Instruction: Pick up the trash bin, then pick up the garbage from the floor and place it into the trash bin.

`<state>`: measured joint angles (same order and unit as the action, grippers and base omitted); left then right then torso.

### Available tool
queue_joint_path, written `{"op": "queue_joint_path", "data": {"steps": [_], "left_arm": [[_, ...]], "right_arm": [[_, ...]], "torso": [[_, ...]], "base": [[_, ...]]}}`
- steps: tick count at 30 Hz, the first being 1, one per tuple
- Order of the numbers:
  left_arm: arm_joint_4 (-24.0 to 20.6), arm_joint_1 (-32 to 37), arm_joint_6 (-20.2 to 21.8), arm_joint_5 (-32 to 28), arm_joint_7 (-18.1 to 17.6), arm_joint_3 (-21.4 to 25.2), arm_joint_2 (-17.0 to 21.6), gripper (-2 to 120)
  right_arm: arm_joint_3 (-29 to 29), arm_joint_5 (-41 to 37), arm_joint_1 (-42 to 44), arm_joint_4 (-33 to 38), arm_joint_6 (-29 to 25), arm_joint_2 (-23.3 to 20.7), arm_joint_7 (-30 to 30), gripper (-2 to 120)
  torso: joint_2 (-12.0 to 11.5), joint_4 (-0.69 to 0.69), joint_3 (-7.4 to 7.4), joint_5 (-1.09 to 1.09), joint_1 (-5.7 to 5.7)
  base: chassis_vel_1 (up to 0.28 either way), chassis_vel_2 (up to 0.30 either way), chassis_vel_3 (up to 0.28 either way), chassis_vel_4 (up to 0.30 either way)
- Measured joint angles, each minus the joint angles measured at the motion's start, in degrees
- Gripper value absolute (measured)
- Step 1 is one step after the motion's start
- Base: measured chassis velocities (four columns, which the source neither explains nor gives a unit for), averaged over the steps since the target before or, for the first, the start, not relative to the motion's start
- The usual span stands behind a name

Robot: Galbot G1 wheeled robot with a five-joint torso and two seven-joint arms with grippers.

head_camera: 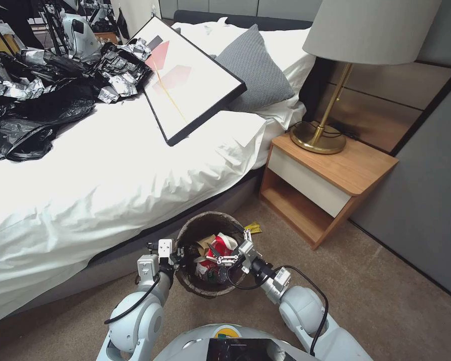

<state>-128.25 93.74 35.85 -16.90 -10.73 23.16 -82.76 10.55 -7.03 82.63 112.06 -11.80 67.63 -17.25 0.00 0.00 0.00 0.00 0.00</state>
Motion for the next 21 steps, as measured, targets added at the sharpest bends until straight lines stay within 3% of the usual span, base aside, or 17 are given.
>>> {"op": "queue_joint_path", "data": {"steps": [6, 9, 14, 21], "left_arm": [[0.12, 0.08, -0.62, 1.92, 0.28, 1.42, -0.01, 0], [0.52, 0.06, -1.27, 2.68, 0.46, 2.61, 0.01, 0], [1.21, -0.01, -1.61, 2.82, 0.51, 3.36, 0.16, 0], [0.99, -0.12, -1.61, 2.64, 0.48, 3.58, 0.12, 0]], "right_arm": [[4.54, 0.39, 3.26, 8.10, -1.30, 2.80, 3.83, 100], [8.68, 1.42, 8.98, 10.40, -4.12, 6.16, 10.67, 100], [11.66, 3.37, 14.65, 7.30, -9.19, 8.72, 13.68, 100], [12.32, 4.96, 15.20, 3.07, -12.70, 10.55, 14.72, 100]], "torso": [[0.00, 0.01, 0.00, -0.01, 0.00], [0.00, -0.02, -0.01, 0.00, 0.00], [0.00, -0.02, 0.00, -0.01, 0.00], [0.00, 0.00, 0.00, -0.01, 0.00]], "base": [[0.000, 0.000, 0.000, 0.000], [0.000, 0.000, 0.000, 0.000], [0.000, 0.000, 0.000, 0.000], [0.000, 0.000, 0.000, 0.000]]}}
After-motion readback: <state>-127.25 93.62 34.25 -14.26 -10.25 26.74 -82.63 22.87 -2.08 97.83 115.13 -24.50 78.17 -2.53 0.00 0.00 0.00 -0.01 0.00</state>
